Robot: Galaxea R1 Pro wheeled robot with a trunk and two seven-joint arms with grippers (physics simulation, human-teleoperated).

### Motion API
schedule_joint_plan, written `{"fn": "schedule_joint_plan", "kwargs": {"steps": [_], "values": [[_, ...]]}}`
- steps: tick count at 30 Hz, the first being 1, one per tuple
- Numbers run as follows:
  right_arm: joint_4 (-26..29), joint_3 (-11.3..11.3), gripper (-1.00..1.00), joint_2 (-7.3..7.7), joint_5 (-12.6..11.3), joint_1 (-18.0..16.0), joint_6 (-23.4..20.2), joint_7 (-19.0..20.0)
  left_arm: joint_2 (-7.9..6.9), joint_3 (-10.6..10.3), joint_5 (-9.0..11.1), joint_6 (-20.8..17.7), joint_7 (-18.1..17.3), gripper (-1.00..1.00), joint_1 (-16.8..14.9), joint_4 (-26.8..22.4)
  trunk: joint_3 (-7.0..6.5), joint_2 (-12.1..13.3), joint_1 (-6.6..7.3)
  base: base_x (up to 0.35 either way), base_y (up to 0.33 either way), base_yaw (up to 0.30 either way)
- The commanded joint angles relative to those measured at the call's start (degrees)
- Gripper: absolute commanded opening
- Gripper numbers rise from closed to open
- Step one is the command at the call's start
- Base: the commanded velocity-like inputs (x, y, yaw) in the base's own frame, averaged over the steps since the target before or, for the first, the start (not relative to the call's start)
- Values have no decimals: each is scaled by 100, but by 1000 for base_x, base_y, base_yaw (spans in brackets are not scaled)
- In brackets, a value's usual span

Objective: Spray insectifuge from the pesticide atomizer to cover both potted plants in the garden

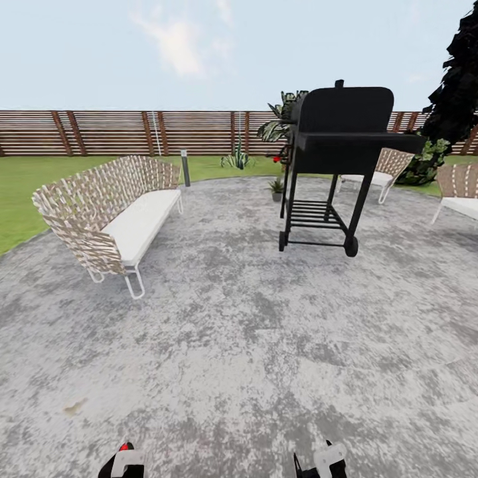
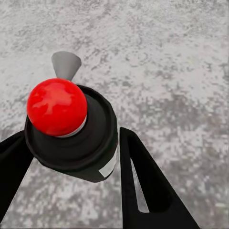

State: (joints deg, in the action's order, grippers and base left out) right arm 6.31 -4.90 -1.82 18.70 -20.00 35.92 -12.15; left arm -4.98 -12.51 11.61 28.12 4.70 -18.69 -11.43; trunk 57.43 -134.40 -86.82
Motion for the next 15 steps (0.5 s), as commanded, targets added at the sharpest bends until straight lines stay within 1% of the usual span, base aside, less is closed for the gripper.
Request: {"fn": "schedule_joint_plan", "kwargs": {"steps": [1, 15], "values": [[-7, -46, 100, -1, 19, -4, 2, -60, -3, -50, 34, 15, 31, -100, -3, 1, 5, -2, -2, 339, 18, 0], [10, -38, 100, -15, -25, -4, 2, -85, -11, -48, 34, 12, 31, -100, -3, 1, 5, -2, -2, 339, 2, 0]]}}
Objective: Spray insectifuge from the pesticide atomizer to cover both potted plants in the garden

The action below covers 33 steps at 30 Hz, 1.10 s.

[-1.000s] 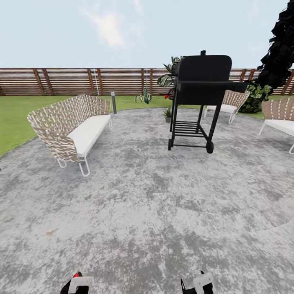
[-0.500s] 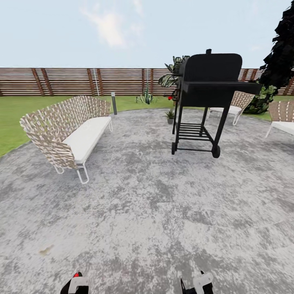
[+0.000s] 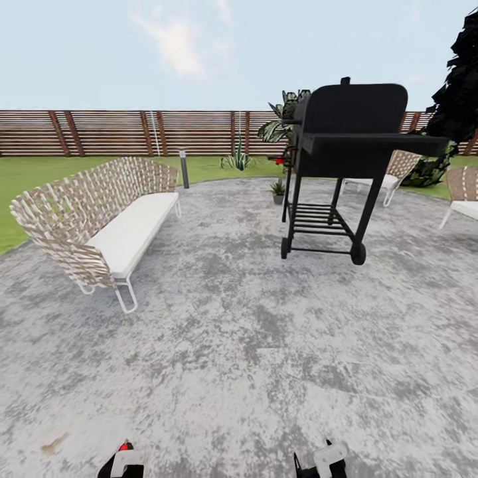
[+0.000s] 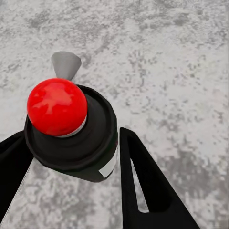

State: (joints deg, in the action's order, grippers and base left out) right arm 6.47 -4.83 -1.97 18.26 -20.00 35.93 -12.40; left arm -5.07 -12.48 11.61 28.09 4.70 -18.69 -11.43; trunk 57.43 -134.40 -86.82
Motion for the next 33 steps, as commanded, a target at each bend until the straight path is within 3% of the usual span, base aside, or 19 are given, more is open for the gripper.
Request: {"fn": "schedule_joint_plan", "kwargs": {"steps": [1, 33], "values": [[-6, -45, 100, -2, 19, -4, 2, -60, -3, -51, 34, 18, 31, -100, -3, 1, 5, -2, -2, 339, 0, 0], [-9, -37, 100, 30, 29, -4, 2, -61, -3, -52, 34, 15, 31, -100, -3, 1, 5, -2, -2, 339, 0, 0]]}}
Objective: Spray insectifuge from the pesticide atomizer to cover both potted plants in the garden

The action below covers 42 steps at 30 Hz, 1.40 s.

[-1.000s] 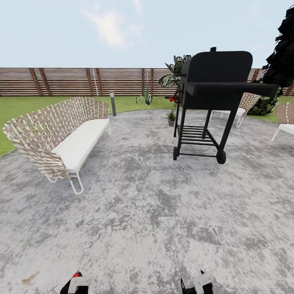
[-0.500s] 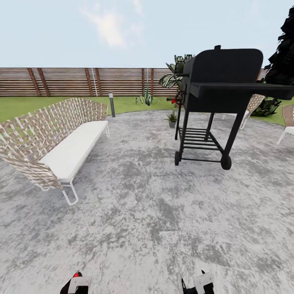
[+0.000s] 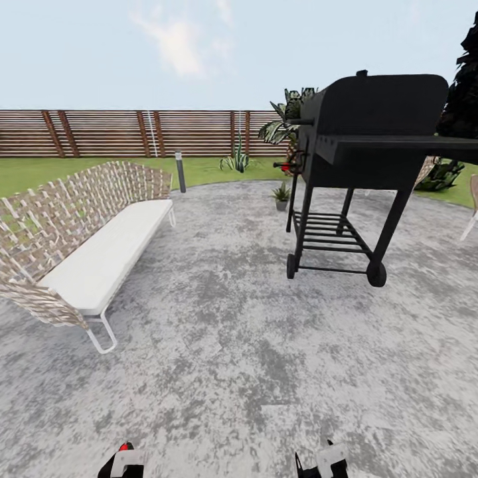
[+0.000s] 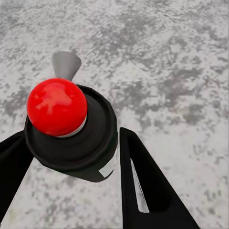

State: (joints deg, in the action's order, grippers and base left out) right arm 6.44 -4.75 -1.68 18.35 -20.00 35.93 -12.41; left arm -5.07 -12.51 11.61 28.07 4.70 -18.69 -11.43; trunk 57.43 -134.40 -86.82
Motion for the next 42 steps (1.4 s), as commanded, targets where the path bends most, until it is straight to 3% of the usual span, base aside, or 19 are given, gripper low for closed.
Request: {"fn": "schedule_joint_plan", "kwargs": {"steps": [1, 14, 42], "values": [[-7, -48, 100, 1, 20, -4, 2, -60, -3, -50, 34, 15, 31, -100, -3, 1, 5, -2, -2, 340, 0, 0], [-12, -48, 100, 1, 20, -4, 2, -60, -2, -49, 35, 14, 31, -100, -3, 1, 22, -2, -2, 339, 18, 131], [-12, -52, 100, 1, 28, -4, 2, -60, -3, -50, 26, 15, -1, -100, -3, 1, 22, -2, -2, 339, 68, 3]]}}
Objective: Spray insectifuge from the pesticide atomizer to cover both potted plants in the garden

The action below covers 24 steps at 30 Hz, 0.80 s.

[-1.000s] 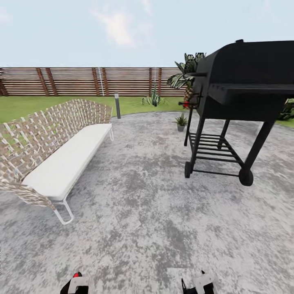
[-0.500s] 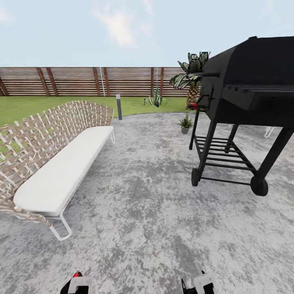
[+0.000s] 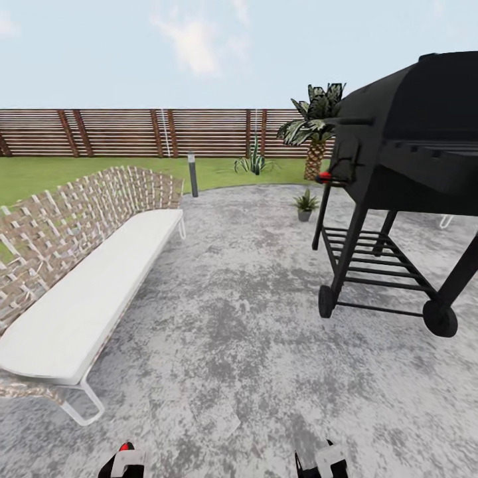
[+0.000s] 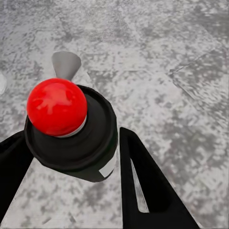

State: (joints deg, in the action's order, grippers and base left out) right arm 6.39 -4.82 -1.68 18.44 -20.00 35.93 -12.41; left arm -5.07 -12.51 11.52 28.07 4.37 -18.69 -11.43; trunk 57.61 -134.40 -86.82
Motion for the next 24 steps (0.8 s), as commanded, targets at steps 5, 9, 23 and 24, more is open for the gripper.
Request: {"fn": "schedule_joint_plan", "kwargs": {"steps": [5, 9, 23, 24], "values": [[-6, -46, 100, 1, 19, -4, 2, -60, -3, -50, 39, 14, 32, -100, -3, 1, 5, -2, -2, 339, 0, 0], [-6, -46, 100, 1, 19, -4, 2, -60, -3, -50, 41, 14, 33, -100, -3, 1, 5, -2, -2, 339, 0, 0], [-6, -46, 100, 6, 19, -4, 2, -58, -3, -50, 41, 14, 37, -100, -3, 1, 5, -2, -2, 339, 0, 0], [-6, -46, 100, 7, 19, -4, 2, -59, -3, -50, 42, 14, 37, -100, -3, 1, 5, -2, -2, 339, 0, 0]]}}
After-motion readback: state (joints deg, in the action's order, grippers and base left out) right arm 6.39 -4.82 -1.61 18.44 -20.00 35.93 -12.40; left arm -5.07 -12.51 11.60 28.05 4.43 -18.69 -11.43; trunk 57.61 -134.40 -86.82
